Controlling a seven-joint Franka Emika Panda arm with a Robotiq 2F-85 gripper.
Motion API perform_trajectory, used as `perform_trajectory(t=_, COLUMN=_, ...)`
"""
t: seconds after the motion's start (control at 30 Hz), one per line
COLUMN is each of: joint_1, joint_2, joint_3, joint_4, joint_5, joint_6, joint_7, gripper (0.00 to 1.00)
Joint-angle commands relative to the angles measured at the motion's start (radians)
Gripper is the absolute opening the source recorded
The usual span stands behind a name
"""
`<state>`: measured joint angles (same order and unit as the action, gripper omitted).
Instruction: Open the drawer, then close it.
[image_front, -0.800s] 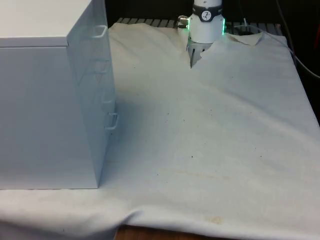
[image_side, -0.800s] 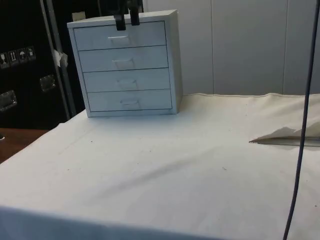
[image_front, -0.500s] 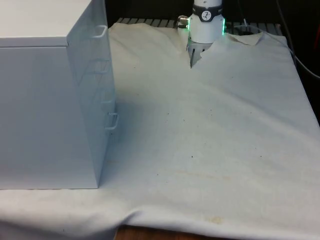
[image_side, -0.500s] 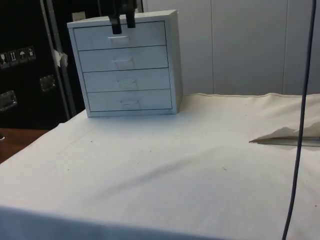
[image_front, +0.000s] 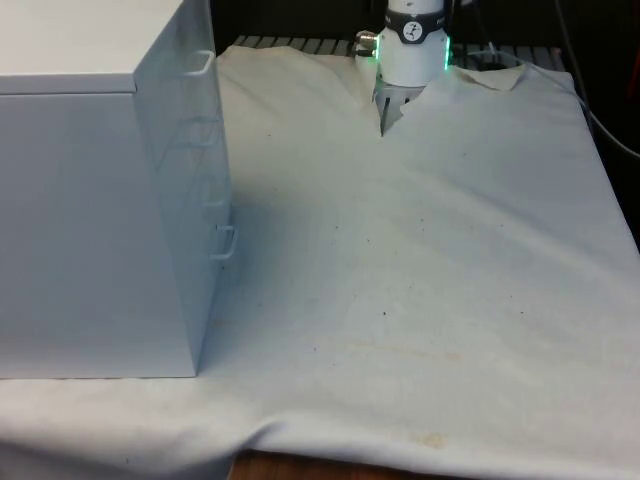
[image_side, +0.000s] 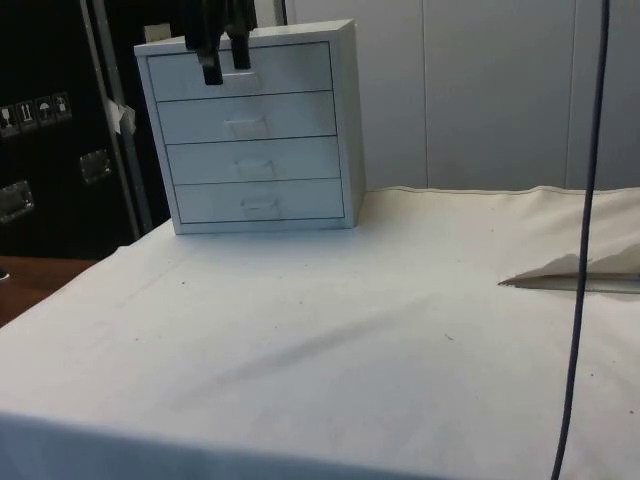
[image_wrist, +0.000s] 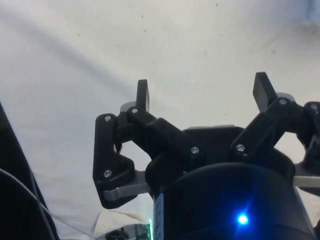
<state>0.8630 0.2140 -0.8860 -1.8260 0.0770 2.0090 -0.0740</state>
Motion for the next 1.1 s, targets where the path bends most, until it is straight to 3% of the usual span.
perform_trajectory(t=0.0, joint_1=-0.016, joint_2=0.033, joint_3=0.008, joint_4=0.026, joint_5=0.033, joint_6=-0.004, joint_7=-0.023, gripper=1.00)
perform_trajectory(t=0.2, joint_1=-0.022, joint_2=0.080, joint_3=0.005, joint_4=0.052, joint_5=0.049, joint_6=0.005, joint_7=-0.041, gripper=1.00)
perform_trajectory(t=0.23, joint_1=-0.010, joint_2=0.070, joint_3=-0.003, joint_4=0.040, joint_5=0.031, joint_6=0.013, joint_7=-0.029, gripper=1.00)
perform_trajectory(t=0.27, joint_1=-0.022, joint_2=0.093, joint_3=0.004, joint_4=0.058, joint_5=0.047, joint_6=0.009, joint_7=-0.044, gripper=1.00)
perform_trajectory(t=0.53, joint_1=-0.017, joint_2=0.130, joint_3=-0.004, joint_4=0.075, joint_5=0.029, joint_6=0.018, joint_7=-0.056, gripper=1.00)
perform_trajectory(t=1.07, joint_1=-0.007, joint_2=0.142, joint_3=-0.003, joint_4=0.077, joint_5=-0.100, joint_6=0.005, joint_7=-0.071, gripper=1.00)
